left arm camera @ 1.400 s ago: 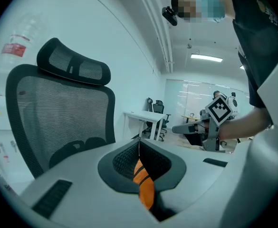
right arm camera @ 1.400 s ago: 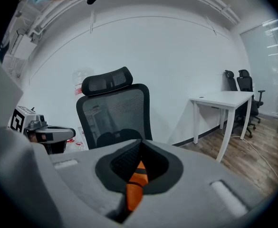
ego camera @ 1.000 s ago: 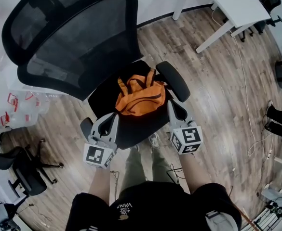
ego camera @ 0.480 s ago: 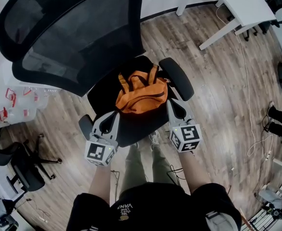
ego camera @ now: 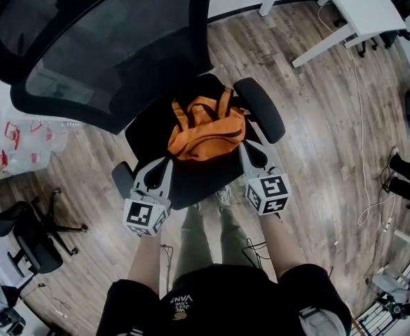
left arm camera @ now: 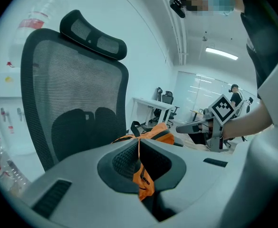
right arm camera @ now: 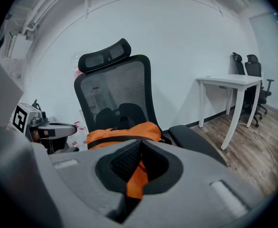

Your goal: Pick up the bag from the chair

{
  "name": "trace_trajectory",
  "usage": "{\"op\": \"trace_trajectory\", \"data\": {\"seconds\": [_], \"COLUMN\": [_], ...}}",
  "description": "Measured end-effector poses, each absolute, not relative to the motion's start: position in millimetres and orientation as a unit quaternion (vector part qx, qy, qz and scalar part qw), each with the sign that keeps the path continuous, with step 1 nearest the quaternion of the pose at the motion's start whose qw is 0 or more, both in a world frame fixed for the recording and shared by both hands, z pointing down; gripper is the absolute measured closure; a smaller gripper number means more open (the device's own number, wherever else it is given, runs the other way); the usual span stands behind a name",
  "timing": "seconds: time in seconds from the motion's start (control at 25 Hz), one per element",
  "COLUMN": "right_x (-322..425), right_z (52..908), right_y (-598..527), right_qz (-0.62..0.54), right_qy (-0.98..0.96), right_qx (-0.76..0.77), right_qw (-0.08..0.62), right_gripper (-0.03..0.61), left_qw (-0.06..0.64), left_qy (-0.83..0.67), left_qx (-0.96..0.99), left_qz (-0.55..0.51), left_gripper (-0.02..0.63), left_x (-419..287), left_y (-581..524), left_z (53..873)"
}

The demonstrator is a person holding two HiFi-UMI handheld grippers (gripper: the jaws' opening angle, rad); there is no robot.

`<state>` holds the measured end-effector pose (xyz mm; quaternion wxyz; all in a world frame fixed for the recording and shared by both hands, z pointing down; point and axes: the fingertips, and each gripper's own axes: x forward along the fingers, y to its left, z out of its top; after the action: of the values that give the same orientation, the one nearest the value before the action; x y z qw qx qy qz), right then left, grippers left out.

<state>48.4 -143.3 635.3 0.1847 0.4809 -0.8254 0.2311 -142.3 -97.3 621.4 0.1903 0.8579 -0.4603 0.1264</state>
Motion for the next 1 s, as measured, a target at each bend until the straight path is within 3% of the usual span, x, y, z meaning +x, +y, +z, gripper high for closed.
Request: {"op": "trace_trajectory", "data": {"seconds": [0.64, 0.68, 0.72, 0.76, 1.0], "right_x": [46, 46, 46, 46, 48], "right_z": [666, 667, 669, 671, 679], "right_y": [-141, -141, -141, -141, -141], "right_qz": [0.25, 0.254, 0.258, 0.263, 0.271], "right_qy": [-0.82, -0.819, -0.818, -0.817, -0.815], "right_qx": [0.471, 0.471, 0.47, 0.47, 0.466], "right_qw": [0.206, 0.206, 0.207, 0.208, 0.214], "right_gripper": [0.578, 0.563, 0.467, 0.445, 0.443], "left_qw": [0.244, 0.246, 0.248, 0.25, 0.271], "left_qy": [-0.478, -0.48, -0.481, -0.481, -0.475], "left_qx": [0.833, 0.831, 0.83, 0.829, 0.825], "left_qz": [0.134, 0.136, 0.137, 0.138, 0.141], "left_gripper": [0.596, 0.581, 0.56, 0.557, 0.452], "left_x": [-153, -154, -155, -155, -151], "left_y": [-92, -91, -91, -91, -90], "left_z": [657, 659, 660, 662, 674]}}
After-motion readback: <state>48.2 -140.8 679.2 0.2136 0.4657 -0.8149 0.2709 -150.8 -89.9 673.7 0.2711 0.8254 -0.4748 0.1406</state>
